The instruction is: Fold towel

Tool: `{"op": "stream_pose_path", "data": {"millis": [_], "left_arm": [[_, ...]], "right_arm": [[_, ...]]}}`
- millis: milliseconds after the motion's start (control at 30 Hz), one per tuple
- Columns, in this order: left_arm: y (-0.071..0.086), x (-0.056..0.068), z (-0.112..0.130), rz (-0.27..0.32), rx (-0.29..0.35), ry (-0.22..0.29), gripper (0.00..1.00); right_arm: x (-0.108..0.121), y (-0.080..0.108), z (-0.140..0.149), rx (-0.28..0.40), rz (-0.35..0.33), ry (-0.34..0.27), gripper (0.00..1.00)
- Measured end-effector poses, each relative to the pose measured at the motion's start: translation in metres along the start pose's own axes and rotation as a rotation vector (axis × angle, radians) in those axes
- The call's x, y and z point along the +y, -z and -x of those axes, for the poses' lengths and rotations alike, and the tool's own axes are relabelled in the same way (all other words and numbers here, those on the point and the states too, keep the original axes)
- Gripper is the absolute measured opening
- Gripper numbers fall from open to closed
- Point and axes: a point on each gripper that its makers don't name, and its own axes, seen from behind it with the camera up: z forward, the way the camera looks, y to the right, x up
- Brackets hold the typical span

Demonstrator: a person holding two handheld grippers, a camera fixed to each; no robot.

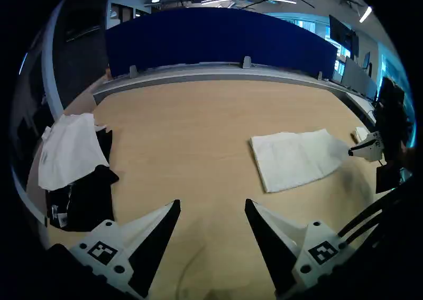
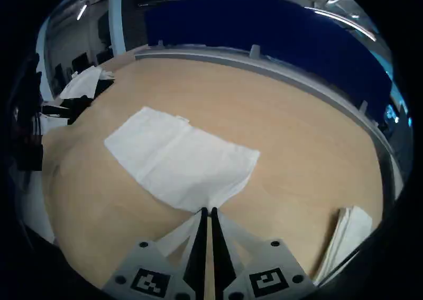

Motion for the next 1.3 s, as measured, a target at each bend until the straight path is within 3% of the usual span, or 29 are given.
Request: {"op": "stream_pose_path", "data": {"millis": [467, 867, 1067, 1300], "left_arm": [[0.005, 0.002, -0.003, 0.006, 0.013, 0.002, 0.9], [0.011, -0.001, -0.005, 0.001, 0.024, 0.011, 0.9], [0.016, -0.006, -0.004, -0.013, 0.029, 0.005, 0.9], [0.025, -0.01, -0.003, -0.027, 0.038, -0.008, 0.9]], "right_arm": [[-0.013, 0.008, -0.073, 0.094, -0.012, 0.092, 0.05], [-0.028, 0.005, -0.093, 0.105, -0.036, 0.141, 0.05], [-0.052, -0.006, -0.113, 0.115, -0.073, 0.173, 0.05], [-0.098, -0.027, -0.131, 0.106, -0.135, 0.236, 0.05]]}}
